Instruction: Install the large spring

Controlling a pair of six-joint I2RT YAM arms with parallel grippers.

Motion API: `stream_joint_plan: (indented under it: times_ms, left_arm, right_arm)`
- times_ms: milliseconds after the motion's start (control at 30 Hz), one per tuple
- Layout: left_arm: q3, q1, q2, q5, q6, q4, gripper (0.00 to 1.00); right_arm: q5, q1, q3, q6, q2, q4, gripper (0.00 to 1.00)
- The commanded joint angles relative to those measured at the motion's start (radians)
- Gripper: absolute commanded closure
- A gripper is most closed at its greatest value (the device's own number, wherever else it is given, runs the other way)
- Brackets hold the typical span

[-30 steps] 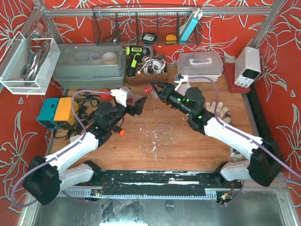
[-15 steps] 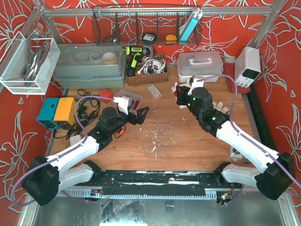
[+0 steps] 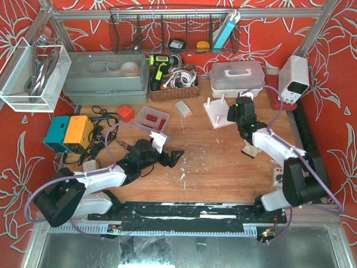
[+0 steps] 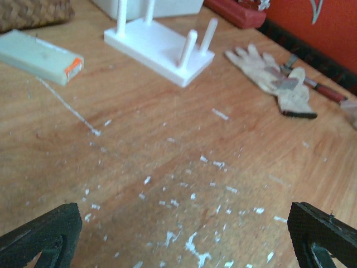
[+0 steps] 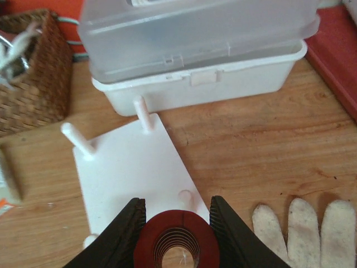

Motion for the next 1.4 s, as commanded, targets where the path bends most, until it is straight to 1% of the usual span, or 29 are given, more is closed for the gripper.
stream_joint_plan:
  times_ms: [0, 100, 300, 500, 967, 1367]
  left_arm:
    - [-0.021, -0.005, 0.03, 0.01, 0.026, 0.098, 0.0]
    - [-0.02, -0.005, 0.027, 0.024, 0.019, 0.105, 0.0]
    - [-0.031, -0.004, -0.003, 0.022, 0.012, 0.107, 0.0]
    - [-0.029, -0.005, -0.009, 0.013, 0.009, 0.103, 0.0]
    - [-0.032, -0.006, -0.03, 0.035, -0.006, 0.107, 0.0]
    - [-0.025, -0.007, -0.029, 0.033, 0.001, 0.096, 0.0]
  right_arm:
    - [-0.008, -0.022, 0.065, -0.048, 0.115, 0.154, 1.0]
    - [0.009, -0.03, 0.109, -0.048, 0.212, 0.213, 1.0]
    - [-0.012, -0.058, 0.199, -0.007, 0.391, 0.334, 1.0]
    - [-0.003, -0.071, 0.313, -0.018, 0.514, 0.357, 1.0]
    - [-0.009, -0.079, 0.452, -0.067, 0.619, 0.358, 1.0]
    - [-0.027, -0.081, 0.496, -0.08, 0.673, 0.367, 1.0]
